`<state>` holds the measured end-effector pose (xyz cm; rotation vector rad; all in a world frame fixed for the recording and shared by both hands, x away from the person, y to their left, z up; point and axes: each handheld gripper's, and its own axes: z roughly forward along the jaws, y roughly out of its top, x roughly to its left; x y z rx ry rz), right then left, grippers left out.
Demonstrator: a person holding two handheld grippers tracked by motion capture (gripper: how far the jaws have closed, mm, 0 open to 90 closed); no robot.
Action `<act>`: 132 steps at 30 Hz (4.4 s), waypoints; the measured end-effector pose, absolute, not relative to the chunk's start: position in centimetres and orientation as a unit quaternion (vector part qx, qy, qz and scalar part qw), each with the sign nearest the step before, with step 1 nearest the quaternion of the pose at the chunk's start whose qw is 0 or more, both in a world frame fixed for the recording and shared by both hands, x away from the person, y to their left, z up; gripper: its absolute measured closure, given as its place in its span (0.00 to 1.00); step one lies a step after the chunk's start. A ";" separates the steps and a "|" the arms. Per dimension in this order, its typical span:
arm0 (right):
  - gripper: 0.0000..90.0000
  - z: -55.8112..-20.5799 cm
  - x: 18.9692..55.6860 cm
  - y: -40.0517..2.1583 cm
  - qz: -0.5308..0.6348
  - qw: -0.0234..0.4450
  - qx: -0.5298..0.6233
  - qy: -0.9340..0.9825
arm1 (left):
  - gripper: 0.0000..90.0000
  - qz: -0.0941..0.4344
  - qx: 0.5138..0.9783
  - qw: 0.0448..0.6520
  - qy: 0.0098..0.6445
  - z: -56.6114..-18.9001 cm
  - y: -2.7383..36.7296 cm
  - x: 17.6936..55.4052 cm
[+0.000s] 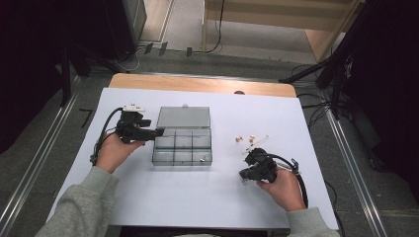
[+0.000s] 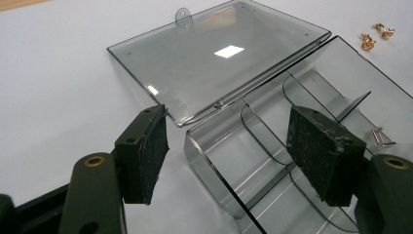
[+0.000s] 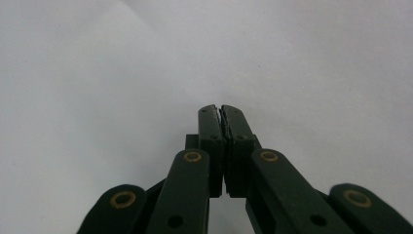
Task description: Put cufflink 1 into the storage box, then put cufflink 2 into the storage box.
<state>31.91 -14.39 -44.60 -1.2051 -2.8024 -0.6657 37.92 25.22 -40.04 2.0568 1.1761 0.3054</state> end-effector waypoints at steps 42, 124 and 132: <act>1.00 -41.7 34.9 -11.0 -0.277 0.005 -0.389 -0.879 | 0.36 0.117 0.807 0.358 0.455 -40.3 25.1 37.7; 0.99 -44.4 38.0 -2.2 -0.293 0.013 -0.342 -0.893 | 0.36 0.118 0.811 0.355 0.451 -40.5 25.0 37.7; 0.96 -44.6 38.0 -2.1 -0.288 0.014 -0.341 -0.895 | 0.36 0.117 0.811 0.355 0.450 -40.6 24.9 37.7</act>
